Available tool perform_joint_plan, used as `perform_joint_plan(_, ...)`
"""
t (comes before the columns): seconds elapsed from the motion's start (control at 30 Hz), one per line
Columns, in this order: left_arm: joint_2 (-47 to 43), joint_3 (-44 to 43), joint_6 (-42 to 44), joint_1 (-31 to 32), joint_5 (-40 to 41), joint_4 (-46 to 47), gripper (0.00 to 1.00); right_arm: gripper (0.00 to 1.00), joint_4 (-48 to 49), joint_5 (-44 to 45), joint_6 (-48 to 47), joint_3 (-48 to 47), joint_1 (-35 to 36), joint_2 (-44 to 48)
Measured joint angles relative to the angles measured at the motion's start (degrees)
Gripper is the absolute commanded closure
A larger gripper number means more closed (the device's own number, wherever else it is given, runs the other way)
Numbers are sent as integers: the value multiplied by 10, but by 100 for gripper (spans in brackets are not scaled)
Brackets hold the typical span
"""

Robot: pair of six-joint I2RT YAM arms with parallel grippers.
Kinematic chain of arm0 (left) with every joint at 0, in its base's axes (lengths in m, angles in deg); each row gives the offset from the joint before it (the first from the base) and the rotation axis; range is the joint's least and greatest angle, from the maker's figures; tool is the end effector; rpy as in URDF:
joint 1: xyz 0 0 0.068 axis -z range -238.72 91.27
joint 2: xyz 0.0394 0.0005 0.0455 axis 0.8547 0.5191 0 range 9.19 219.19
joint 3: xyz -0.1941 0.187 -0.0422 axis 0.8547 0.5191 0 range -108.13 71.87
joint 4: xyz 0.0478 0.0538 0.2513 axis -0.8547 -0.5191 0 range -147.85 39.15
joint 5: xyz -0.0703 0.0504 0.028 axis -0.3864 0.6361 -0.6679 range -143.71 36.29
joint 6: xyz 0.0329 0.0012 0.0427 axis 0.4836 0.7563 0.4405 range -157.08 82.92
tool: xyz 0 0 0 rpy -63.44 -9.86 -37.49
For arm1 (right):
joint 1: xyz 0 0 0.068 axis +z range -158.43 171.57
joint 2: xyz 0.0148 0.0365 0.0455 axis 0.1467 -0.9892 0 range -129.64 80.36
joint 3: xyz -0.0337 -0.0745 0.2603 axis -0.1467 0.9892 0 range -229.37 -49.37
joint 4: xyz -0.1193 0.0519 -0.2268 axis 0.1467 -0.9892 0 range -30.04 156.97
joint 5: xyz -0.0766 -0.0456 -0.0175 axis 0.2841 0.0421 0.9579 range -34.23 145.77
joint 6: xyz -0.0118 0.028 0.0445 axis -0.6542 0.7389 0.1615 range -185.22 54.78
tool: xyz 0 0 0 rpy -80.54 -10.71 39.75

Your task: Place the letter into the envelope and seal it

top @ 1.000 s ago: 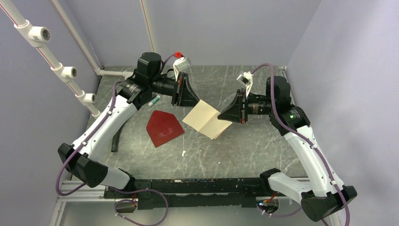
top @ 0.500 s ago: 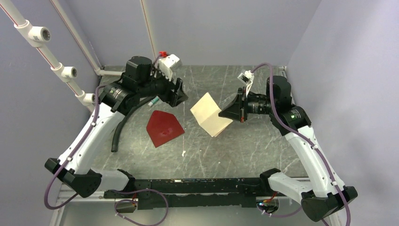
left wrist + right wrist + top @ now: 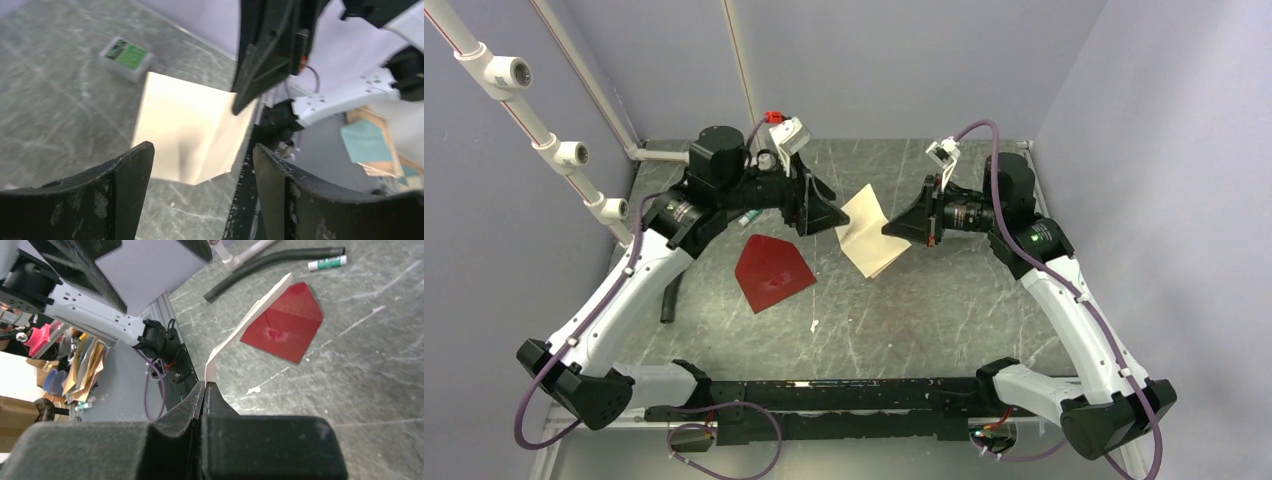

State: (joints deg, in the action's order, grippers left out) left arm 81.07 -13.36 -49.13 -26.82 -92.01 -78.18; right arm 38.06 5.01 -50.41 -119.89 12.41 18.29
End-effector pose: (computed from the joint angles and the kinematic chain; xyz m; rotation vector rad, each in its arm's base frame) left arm 0.2102 -0.1569 0.4547 0.8120 1.7325 -1.1348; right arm 0.1959 0.1043 0.4085 -0.7222 1.8571 1.2572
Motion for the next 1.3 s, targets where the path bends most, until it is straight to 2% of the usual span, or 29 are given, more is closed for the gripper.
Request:
perform_joint_plan(0.27,14,26,-22,42,-118,59,32,100,89,-49,59,8,0,8)
perform_joint_plan(0.5,16,39,1,62,-144,65,39,100,139,-83,95,7,0,8)
perform_joint_plan(0.77,18,47,35,66,-97,61,16,100,156,-117,108,7,0,6)
perform_joint_plan(0.9,10,58,51,66,-61,66,13,100,144,-119,97,1,1,-1)
perform_joint_plan(1.0,-2,70,59,66,-50,72,20,100,139,-121,94,1,1,-4)
perform_joint_plan(1.3,2,71,64,66,-114,84,56,100,163,-132,114,1,3,-5)
